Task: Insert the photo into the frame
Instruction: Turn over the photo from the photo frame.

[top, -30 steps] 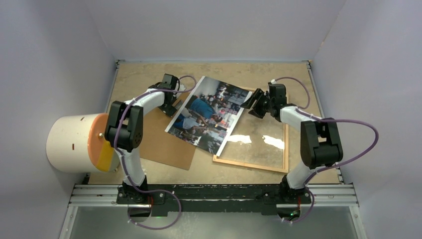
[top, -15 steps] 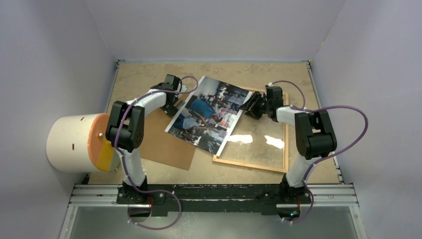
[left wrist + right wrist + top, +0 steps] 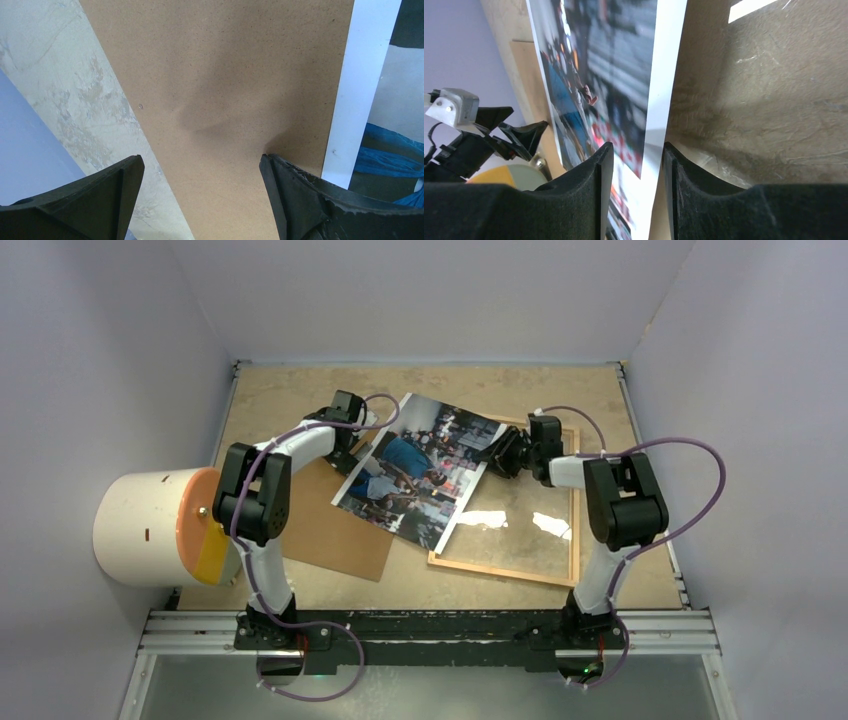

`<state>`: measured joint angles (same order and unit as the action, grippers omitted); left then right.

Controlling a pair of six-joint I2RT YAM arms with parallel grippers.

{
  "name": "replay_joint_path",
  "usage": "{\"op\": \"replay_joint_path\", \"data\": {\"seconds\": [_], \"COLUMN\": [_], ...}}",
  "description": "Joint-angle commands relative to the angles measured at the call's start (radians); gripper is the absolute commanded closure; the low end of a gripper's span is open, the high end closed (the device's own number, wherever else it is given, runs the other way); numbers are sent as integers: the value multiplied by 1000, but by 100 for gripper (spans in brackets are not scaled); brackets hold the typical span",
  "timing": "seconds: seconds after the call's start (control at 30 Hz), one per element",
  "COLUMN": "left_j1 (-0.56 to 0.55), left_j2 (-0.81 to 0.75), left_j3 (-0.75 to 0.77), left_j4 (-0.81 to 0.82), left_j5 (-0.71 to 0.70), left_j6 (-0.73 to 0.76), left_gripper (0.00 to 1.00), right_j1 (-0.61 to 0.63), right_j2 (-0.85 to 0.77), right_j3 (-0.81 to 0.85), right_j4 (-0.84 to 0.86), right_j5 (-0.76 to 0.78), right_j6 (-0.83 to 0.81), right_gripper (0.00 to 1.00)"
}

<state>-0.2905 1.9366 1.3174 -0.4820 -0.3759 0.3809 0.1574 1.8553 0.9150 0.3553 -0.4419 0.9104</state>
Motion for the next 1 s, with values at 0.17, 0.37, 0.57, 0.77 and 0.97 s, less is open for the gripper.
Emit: {"op": "replay_joint_path", "data": {"seconds": [0.17, 0.37, 0.57, 0.77, 0.97], "left_j1": [-4, -4, 13, 89, 103], "left_j2": [23, 5, -48, -92, -128], "left_j3": [-27, -25, 7, 47, 14], "left_j4": [22, 15, -21, -49, -41], "left_j5": [2, -3, -15, 22, 41], "left_j6": [-2, 2, 12, 12, 8], "left_gripper": [5, 5, 1, 0, 0], "right_j1": [8, 8, -7, -103, -144], "right_j2": [20, -21, -245, -487, -592], "right_j3": [-62, -60, 54, 339, 641], "right_j4": [233, 301, -7, -483, -774], "right_j5": [-82, -110, 13, 258, 674], "right_j6": [166, 195, -20, -325, -573], "right_gripper": [77, 100, 100, 100, 100]}}
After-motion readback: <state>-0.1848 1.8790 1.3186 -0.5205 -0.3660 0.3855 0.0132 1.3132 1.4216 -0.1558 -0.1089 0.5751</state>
